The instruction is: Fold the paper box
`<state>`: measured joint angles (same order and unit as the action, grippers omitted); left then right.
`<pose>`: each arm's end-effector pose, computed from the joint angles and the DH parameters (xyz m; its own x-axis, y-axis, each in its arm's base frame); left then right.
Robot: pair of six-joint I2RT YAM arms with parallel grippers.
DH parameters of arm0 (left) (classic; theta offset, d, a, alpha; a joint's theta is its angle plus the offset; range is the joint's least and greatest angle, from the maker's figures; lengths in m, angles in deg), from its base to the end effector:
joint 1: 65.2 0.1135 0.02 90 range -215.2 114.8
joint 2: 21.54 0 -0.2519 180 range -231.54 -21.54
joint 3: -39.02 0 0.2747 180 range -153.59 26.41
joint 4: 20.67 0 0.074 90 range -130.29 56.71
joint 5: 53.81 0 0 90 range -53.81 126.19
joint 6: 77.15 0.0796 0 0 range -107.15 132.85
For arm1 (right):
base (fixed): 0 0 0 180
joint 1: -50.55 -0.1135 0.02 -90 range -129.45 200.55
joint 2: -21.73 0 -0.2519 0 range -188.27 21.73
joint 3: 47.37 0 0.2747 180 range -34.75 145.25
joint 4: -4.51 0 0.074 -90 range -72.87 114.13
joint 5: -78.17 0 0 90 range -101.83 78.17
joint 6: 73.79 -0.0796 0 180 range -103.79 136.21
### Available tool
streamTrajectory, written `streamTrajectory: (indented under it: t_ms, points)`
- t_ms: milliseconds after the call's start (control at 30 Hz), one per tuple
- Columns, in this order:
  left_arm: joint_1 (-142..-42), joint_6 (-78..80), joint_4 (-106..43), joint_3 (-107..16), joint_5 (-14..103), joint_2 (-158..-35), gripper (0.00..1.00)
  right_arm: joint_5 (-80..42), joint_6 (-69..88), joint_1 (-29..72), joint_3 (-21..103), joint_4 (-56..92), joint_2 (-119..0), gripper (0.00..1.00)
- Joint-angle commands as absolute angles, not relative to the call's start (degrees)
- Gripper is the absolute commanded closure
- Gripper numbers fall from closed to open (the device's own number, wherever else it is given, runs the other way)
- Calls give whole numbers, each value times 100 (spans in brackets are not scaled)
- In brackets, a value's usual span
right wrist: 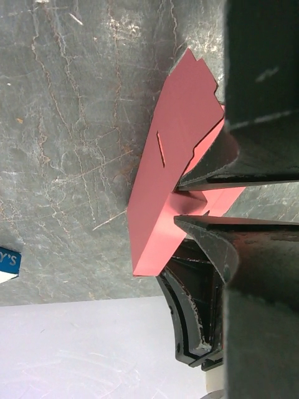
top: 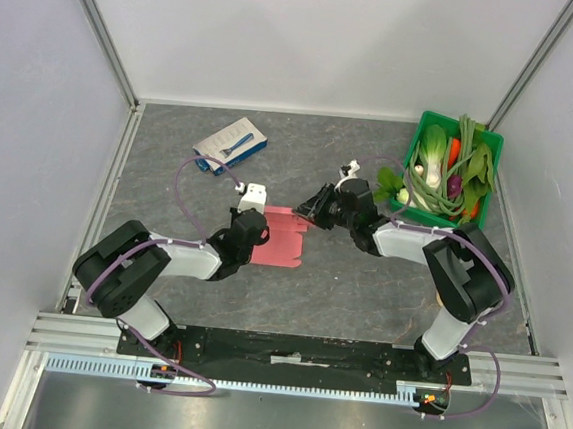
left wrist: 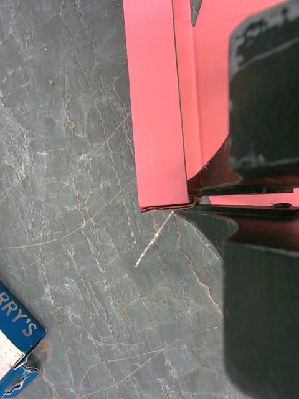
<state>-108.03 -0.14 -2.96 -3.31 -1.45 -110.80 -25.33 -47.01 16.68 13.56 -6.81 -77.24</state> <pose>0.2706 -0.1846 0.0978 -0.3820 0.1114 -0.9174 0.0632 0.9935 0.0943 0.3308 0.2444 0.1250 -0.8066 0.5041 -0.3087 0.0111 0.5351 0.8447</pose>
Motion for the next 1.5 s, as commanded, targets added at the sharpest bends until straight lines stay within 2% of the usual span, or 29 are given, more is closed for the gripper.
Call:
streamTrajectory:
  t_ms: [0,33,100,133,267,600,900,967,1000,1033,1100,1133,1233,1333,1433,1467]
  points:
    - [-10880,-112,-209,-277,-169,-10961,98,-2800,-5146,1627,1289,-1363,-7793,74]
    - [-10880,-104,-209,-277,-160,-10961,98,-2809,-5190,1627,1306,-1398,-7854,83]
    - [-10880,-112,-226,-286,-160,-10961,98,-2835,-5391,1636,1254,-1512,-7907,90]
    - [-10889,-112,-226,-286,-160,-10952,98,-2836,-5497,1627,1158,-1713,-7951,100]
    - [-10880,-156,-217,-295,-177,-10987,98,-2853,-5971,1627,903,-2285,-8048,100]
    - [-10889,-341,-94,-163,-309,-10900,98,-2871,-7193,1618,50,-5439,-8856,100]
    - [-10889,-455,-112,-146,-213,-10899,98,-2738,-6361,1557,75,-4478,-8226,100]
    - [-10889,-499,-129,-128,-230,-10891,98,-2782,-5818,1565,154,-3811,-7979,77]
    - [-10889,-508,-138,-128,-256,-10891,98,-2826,-5597,1574,277,-3154,-7760,60]
    - [-10889,-517,-147,-145,-291,-10908,98,-2766,-5386,1583,269,-2834,-7593,52]
    - [-10889,-534,-200,-154,-335,-10926,98,-2538,-4552,1583,260,-1775,-6943,27]
    - [-10897,-543,-209,-163,-344,-10926,98,-2415,-4192,1574,295,-1298,-6715,20]
    - [-10889,-578,-226,-163,-301,-10917,98,-1906,-3346,1601,287,-118,-5976,17]
    - [-10897,-657,-366,-233,-336,-10952,98,-1684,-2643,1601,295,569,-5623,19]
    - [-10897,-692,-419,-260,-274,-10926,98,-1999,-2352,1592,331,510,-5859,37]
    - [-10889,-701,-472,-286,-300,-10917,98,-2018,-2351,1583,339,439,-6034,50]
